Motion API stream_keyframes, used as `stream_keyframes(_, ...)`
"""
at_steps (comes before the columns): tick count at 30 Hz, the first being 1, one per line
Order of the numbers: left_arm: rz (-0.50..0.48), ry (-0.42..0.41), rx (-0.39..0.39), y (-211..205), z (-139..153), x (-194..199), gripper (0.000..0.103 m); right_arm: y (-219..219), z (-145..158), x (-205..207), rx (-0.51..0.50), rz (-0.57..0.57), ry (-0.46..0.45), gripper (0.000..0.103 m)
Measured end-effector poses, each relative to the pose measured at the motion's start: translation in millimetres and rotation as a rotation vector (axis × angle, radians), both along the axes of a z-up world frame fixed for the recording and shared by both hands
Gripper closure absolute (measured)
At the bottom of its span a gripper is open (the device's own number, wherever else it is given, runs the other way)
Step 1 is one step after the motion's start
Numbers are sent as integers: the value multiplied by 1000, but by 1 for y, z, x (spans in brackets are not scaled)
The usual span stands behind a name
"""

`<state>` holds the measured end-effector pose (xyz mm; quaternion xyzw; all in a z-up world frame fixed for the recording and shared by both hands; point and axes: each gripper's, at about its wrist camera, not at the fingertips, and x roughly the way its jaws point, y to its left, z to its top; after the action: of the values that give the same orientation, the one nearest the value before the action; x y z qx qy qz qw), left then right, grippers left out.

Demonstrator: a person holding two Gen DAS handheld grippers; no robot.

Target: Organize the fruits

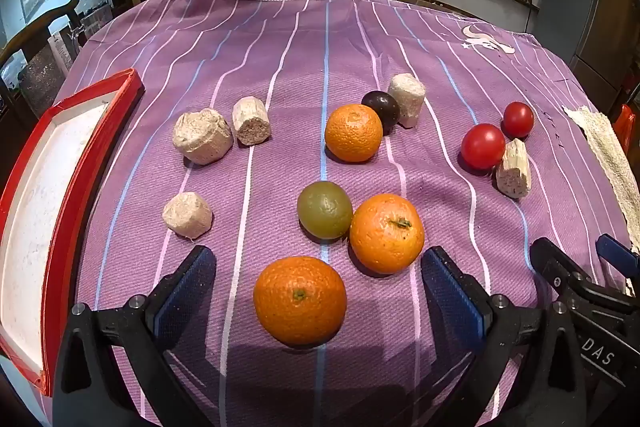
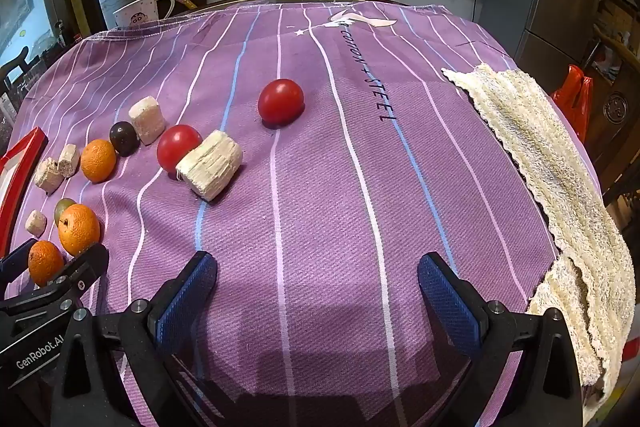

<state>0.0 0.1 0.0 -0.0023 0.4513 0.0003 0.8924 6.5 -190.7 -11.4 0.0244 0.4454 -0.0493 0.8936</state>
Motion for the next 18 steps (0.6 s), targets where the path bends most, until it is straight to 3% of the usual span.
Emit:
stream_keyframes(8, 3, 83, 16, 9, 9, -1, 0, -2, 0, 3, 8, 25, 22, 0)
stream_keyframes(13, 21, -44, 54, 20, 46, -25, 0, -4, 5, -1, 9, 9, 57, 1)
stream_keyframes(18, -3, -97, -16, 31, 74, -49, 0, 4, 23, -14, -13, 8, -10, 1)
